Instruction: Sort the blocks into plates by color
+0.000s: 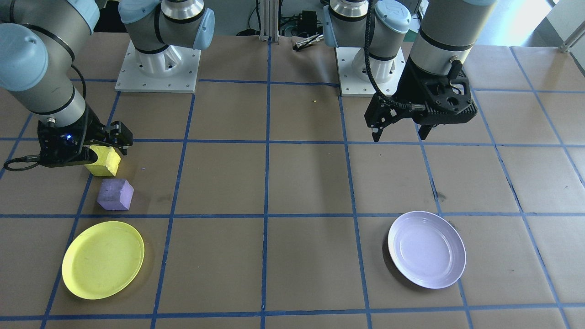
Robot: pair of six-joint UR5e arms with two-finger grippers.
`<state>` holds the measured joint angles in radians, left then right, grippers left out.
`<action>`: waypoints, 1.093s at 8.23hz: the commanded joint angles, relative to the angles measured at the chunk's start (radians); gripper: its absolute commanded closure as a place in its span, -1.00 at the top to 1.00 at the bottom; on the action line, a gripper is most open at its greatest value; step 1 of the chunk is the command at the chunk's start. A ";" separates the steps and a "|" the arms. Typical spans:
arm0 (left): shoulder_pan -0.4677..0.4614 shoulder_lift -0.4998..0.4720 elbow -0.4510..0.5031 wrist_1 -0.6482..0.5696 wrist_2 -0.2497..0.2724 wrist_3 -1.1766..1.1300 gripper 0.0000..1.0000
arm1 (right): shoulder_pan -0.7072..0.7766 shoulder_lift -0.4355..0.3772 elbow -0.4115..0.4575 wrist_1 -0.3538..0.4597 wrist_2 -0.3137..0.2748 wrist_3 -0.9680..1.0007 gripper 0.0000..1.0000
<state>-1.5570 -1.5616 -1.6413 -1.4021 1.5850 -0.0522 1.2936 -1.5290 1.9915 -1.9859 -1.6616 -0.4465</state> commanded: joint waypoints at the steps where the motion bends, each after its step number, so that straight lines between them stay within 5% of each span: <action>1: 0.002 -0.002 0.000 0.000 0.001 0.000 1.00 | -0.164 0.001 0.254 -0.296 0.005 -0.139 1.00; 3: 0.002 0.000 0.000 0.000 0.001 0.002 1.00 | -0.195 0.025 0.317 -0.324 0.010 -0.144 1.00; 4: 0.002 0.000 0.000 0.000 0.000 0.000 1.00 | -0.198 0.071 0.317 -0.347 -0.003 -0.146 0.34; 5: 0.003 0.000 0.000 0.000 0.001 0.002 1.00 | -0.200 0.079 0.316 -0.346 -0.004 -0.138 -0.57; 6: 0.003 0.000 0.000 0.000 0.001 0.002 1.00 | -0.200 0.075 0.303 -0.335 -0.010 -0.135 -0.95; 7: 0.003 0.000 0.000 0.000 0.000 0.002 1.00 | -0.200 0.057 0.259 -0.292 -0.023 -0.127 -1.00; 9: 0.003 -0.002 0.000 0.000 0.000 0.000 1.00 | -0.194 -0.037 0.055 0.085 -0.009 -0.077 -1.00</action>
<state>-1.5540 -1.5616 -1.6414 -1.4020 1.5850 -0.0507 1.0948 -1.4940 2.2231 -2.2038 -1.6798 -0.5656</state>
